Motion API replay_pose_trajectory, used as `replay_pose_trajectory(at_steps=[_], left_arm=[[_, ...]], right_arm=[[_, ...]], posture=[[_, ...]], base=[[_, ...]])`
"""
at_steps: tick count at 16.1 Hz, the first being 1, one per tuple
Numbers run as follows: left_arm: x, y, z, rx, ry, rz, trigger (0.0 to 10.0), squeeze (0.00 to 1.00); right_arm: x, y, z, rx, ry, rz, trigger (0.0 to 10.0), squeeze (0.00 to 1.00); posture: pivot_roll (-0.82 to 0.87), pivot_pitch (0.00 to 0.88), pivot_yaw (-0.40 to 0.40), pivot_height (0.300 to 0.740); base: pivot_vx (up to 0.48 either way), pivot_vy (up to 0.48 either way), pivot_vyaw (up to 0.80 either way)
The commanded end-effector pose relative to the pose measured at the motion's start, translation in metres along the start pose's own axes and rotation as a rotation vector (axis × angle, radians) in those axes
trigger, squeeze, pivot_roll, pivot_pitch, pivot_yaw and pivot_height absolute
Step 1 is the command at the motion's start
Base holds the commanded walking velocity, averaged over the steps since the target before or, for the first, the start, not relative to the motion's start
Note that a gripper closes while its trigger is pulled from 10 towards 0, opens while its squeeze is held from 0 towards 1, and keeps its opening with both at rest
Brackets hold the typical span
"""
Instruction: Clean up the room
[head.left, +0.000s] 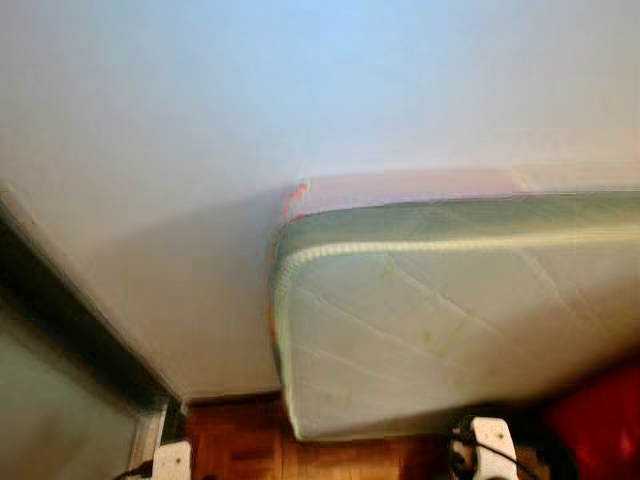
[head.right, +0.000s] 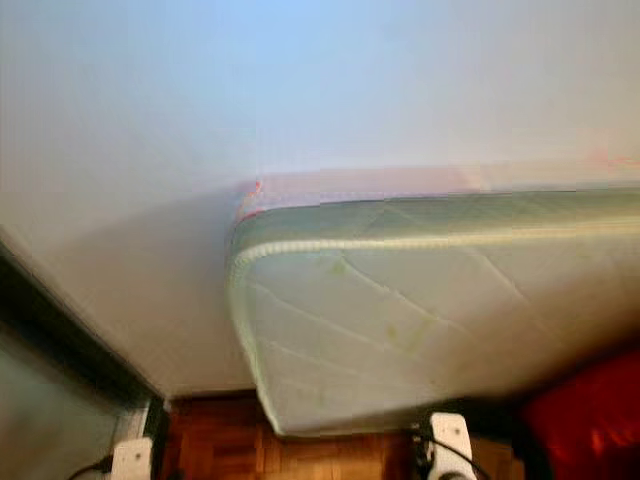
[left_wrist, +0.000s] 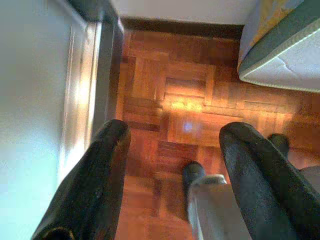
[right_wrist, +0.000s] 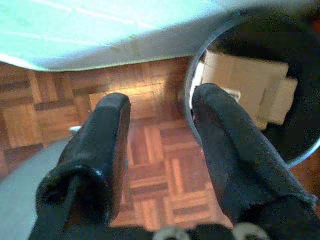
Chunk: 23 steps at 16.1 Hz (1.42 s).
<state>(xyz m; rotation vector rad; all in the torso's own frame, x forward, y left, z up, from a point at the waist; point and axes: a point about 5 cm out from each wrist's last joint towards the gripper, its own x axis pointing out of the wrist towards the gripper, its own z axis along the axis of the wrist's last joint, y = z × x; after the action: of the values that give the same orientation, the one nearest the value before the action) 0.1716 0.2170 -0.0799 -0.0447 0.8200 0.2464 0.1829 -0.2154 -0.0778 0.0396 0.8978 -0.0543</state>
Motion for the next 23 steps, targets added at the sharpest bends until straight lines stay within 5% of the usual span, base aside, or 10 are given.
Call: replay_pose_trajectory(at_steps=[1,17,23], left_arm=[[-0.0051,-0.0545,-0.018,0.059,0.105,-0.157,10.0,0.0],[-0.0049,-0.0553,-0.0166,0.036,0.097,-0.163,10.0,0.0],[-0.0047,-0.0543,-0.0156,0.066,0.086,-0.154,10.0,0.0]], right_arm=[[0.0099,0.0102,0.0378,0.098,-0.004,0.038,10.0,0.0],[0.01,0.0105,0.0397,0.095,-0.012,0.042,10.0,0.0],[0.0099,0.0099,0.0402,0.106,-0.025,0.032,10.0,0.0]], posture=[[-0.08,0.0,-0.025,0.74],[-0.09,0.0,-0.025,0.74],[-0.09,0.0,-0.026,0.74]], base=[[0.0,0.0,-0.74],[0.0,0.0,-0.74],[0.0,-0.119,0.0]])
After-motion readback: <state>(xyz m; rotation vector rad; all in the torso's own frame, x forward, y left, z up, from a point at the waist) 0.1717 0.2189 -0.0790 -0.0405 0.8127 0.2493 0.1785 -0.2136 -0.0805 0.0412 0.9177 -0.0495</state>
